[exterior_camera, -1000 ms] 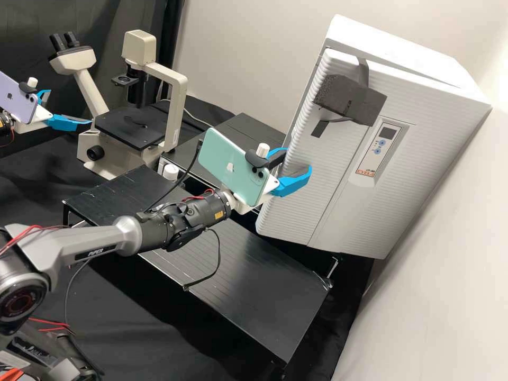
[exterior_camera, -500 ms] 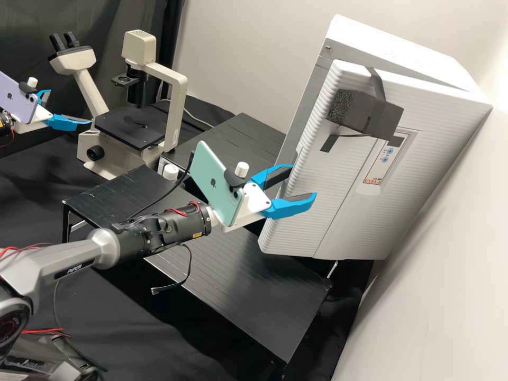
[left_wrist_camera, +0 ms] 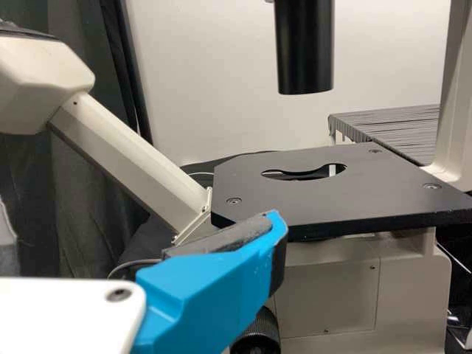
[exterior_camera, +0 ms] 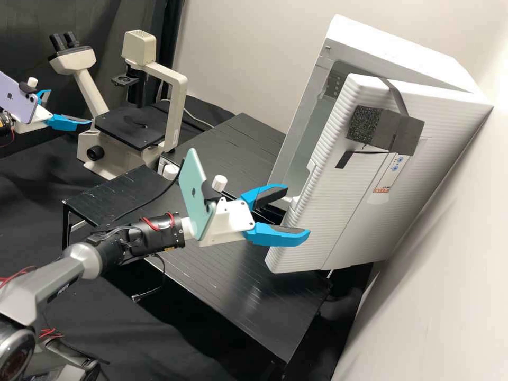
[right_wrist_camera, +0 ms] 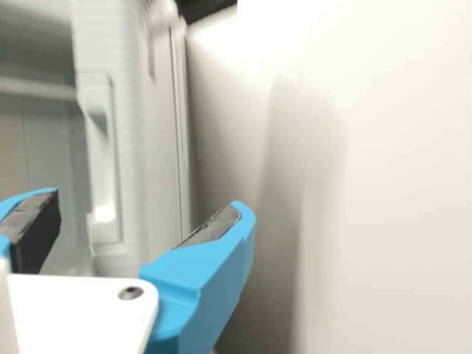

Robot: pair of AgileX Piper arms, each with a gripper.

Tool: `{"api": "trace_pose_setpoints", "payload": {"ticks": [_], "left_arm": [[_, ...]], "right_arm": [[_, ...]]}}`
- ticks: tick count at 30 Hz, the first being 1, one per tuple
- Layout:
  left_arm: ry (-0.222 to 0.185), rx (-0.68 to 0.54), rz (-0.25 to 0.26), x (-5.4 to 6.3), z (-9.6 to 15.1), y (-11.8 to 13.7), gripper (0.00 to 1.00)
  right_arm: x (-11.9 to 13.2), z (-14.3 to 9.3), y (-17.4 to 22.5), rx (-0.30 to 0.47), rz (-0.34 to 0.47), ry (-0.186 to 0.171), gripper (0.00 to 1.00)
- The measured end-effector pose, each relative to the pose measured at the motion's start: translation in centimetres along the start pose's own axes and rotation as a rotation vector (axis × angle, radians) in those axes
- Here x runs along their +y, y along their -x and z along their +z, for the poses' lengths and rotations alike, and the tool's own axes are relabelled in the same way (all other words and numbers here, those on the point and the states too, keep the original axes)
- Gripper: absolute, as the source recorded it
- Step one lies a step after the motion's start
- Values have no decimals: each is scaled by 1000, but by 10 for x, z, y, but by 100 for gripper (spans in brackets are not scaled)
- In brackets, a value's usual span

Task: Open the incubator door.

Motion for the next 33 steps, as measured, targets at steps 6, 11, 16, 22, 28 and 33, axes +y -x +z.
{"api": "trace_pose_setpoints", "payload": {"ticks": [6, 11, 16, 22, 28, 33], "left_arm": [[0, 0, 0, 0, 0, 0, 100], [0, 0, 0, 0, 0, 0, 100], [0, 0, 0, 0, 0, 0, 100], [0, 0, 0, 0, 0, 0, 100], [0, 0, 0, 0, 0, 0, 100], [0, 0, 0, 0, 0, 0, 100]], "right_arm": [[24, -7, 19, 122, 61, -30, 100], [18, -26, 30, 287, 27, -38, 100], [-9, -41, 34, 419, -88, -84, 100], [-46, -41, 26, 470, -303, -118, 100], [-73, -34, 24, 554, -370, -193, 100], [-83, -25, 26, 584, -401, -252, 100]]}}
